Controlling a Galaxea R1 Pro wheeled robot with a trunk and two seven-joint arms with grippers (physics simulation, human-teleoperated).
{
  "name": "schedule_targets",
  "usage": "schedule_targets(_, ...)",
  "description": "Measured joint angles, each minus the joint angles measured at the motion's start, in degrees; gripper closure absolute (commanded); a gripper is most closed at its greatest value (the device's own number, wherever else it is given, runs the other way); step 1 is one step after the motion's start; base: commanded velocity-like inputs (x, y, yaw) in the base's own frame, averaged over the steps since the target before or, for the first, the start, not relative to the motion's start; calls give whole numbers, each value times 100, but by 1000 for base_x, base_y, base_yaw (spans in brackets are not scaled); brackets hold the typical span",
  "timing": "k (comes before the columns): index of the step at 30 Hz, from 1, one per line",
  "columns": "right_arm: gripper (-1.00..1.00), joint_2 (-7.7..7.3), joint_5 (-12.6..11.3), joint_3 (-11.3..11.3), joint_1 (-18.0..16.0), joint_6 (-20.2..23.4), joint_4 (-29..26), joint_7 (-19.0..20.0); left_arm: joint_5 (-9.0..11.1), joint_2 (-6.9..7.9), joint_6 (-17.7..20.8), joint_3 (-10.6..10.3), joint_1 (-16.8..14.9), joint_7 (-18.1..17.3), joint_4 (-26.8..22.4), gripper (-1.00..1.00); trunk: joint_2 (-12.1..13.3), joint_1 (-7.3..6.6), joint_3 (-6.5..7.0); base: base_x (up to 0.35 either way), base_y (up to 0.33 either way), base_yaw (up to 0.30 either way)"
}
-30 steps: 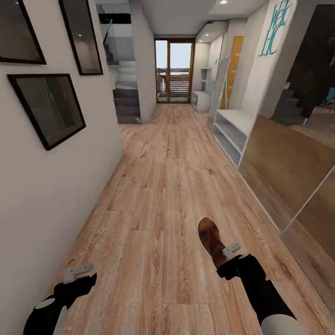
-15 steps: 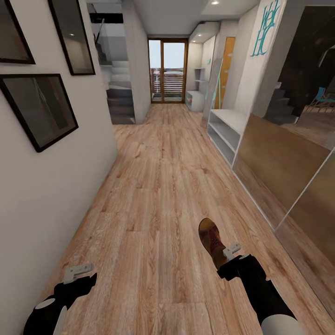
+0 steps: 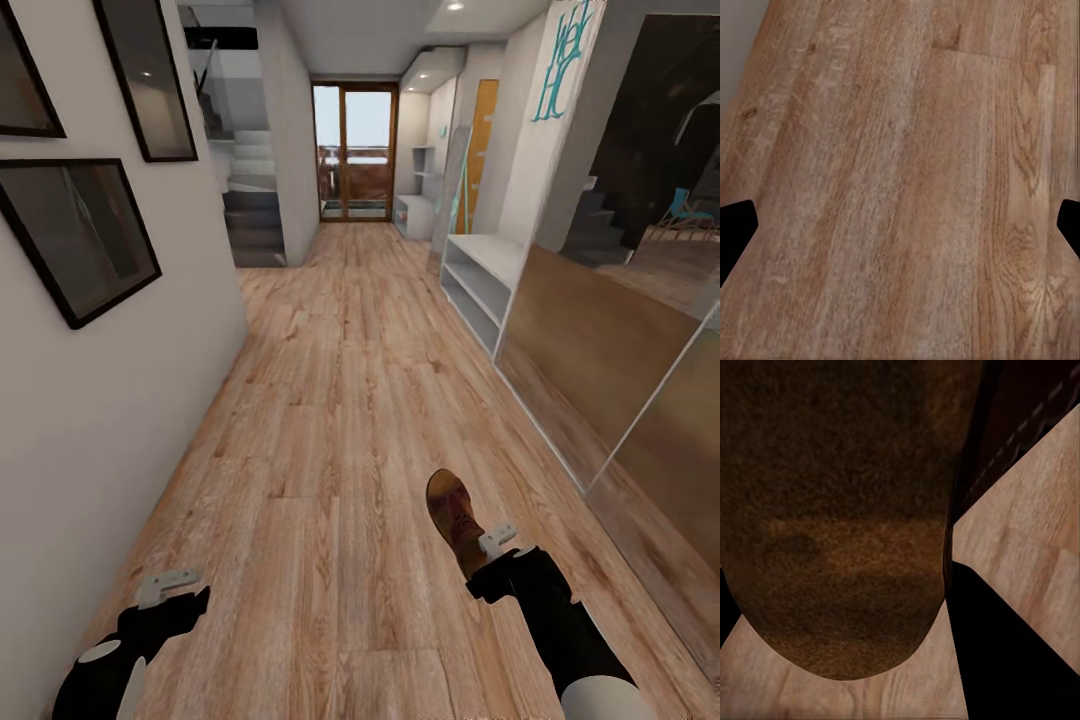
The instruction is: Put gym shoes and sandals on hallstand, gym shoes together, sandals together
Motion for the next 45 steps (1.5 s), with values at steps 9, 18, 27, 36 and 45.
schedule_targets(9,100,-1,-2,-1,0,8,-8,0,7,-1,0,-83,-6,-2,-23,-100,0,0,0,0,0,-268)
schedule_targets(18,100,6,0,-1,0,10,-9,2,-19,3,0,-358,-8,4,-20,-100,0,0,0,0,0,-282)
schedule_targets(27,100,8,-2,-6,0,10,-2,10,2,0,0,-358,-8,3,-18,-100,0,0,0,0,0,-283)
schedule_targets(36,100,34,-809,-23,0,13,35,13,26,-1,-3,-350,2,-17,-10,-100,0,0,15,0,0,-277)
schedule_targets(45,100,43,-3524,-33,0,3,686,-23,39,-1,-7,-346,19,-21,51,-100,0,0,25,0,0,-202)
